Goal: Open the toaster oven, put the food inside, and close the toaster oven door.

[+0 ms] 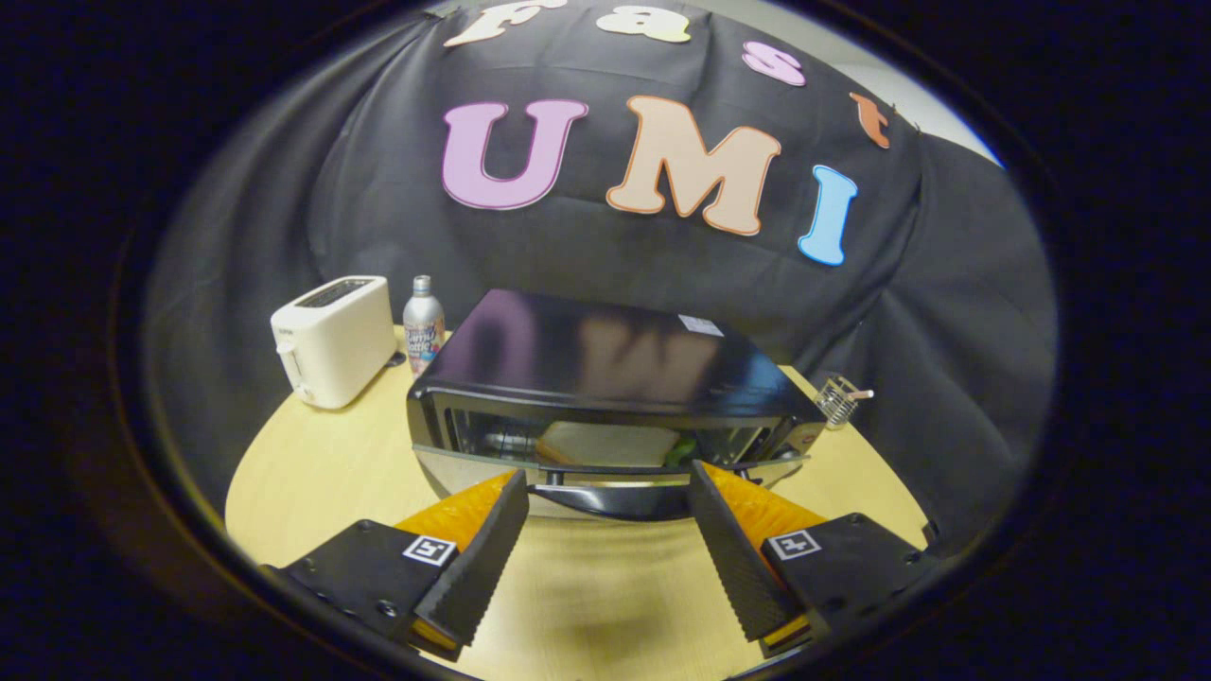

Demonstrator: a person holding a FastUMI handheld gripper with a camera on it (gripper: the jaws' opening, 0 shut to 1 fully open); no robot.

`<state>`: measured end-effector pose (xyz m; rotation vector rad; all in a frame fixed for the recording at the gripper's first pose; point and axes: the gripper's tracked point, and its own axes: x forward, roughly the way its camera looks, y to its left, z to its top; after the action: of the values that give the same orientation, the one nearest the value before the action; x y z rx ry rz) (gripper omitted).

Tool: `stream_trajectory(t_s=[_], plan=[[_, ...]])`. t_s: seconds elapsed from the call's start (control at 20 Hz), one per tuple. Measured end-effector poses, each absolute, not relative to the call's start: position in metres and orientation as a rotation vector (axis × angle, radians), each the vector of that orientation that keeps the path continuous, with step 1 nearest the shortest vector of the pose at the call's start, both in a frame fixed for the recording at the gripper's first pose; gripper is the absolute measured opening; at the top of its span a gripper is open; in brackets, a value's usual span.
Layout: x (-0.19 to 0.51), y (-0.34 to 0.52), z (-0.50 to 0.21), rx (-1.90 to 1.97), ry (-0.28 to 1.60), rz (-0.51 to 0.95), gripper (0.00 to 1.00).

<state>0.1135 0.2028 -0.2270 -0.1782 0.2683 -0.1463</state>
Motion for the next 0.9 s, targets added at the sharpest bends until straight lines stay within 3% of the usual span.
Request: stream_trajectory(t_s=[0.65, 0.9], plan=[[0.148, 0.213, -0.204, -0.056, 0.22, -0.104, 1.0], [0.139, 0.218, -0.12, 0.006, 0.102, -0.047, 1.0]])
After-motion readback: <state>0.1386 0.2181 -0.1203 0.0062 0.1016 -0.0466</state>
